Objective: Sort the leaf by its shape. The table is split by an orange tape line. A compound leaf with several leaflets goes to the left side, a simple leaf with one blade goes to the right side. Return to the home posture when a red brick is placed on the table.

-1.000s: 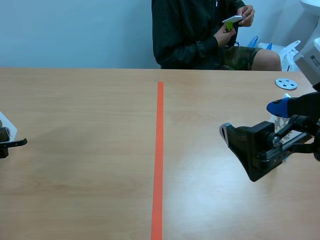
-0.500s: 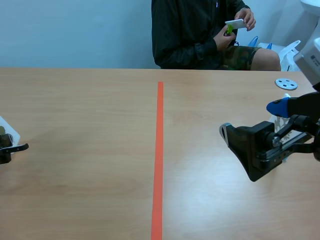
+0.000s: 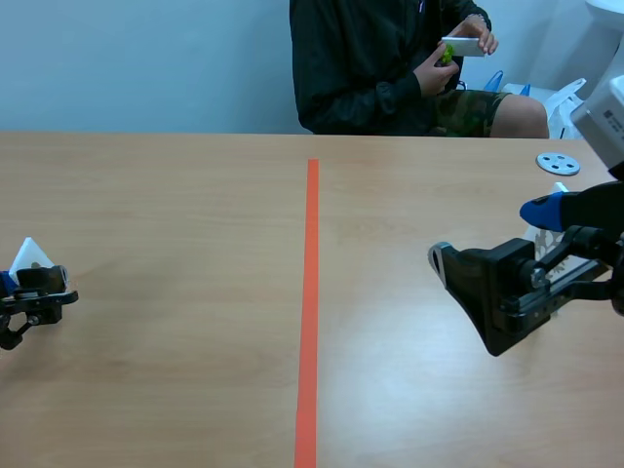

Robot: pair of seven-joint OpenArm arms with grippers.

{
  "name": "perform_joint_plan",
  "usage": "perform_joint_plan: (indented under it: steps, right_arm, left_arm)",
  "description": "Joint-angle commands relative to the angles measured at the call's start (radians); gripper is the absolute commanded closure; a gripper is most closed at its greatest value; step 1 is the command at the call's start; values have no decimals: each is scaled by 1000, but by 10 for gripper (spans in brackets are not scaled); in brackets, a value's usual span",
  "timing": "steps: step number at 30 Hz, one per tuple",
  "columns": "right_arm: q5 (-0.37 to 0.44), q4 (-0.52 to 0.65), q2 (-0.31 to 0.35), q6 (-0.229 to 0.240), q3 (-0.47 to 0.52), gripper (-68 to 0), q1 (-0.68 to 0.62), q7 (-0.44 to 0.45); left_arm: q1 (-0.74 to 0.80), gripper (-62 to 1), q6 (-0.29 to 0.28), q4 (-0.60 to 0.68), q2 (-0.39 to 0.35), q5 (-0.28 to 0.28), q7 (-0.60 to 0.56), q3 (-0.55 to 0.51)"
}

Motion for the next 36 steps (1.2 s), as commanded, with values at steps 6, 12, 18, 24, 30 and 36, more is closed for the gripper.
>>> perform_joint_plan:
  steps: [6,12,18,24,30,36]
  right_arm:
    - [7,9,2,-3,10,-653,9,16]
    - [7,9,3,-3,10,-653,9,13]
    - [7,9,3,-3,10,-653,10,17]
    - [7,9,3,-3,10,-653,10,16]
    - [7,9,3,-3,10,-653,10,24]
    - [7,9,3,-3,10,-679,12,24]
  left_arm:
    - [-12,-533,-5,73,-93,-3,-41,-9]
    - [48,-618,-188,254,-174,-4,63,-31]
    - [203,-623,-497,512,-222,-3,93,-92]
    - [367,-623,-597,750,-203,-1,94,-106]
    - [467,-623,-550,969,-114,90,222,-106]
    - [505,-623,-441,1110,-13,98,400,-106]
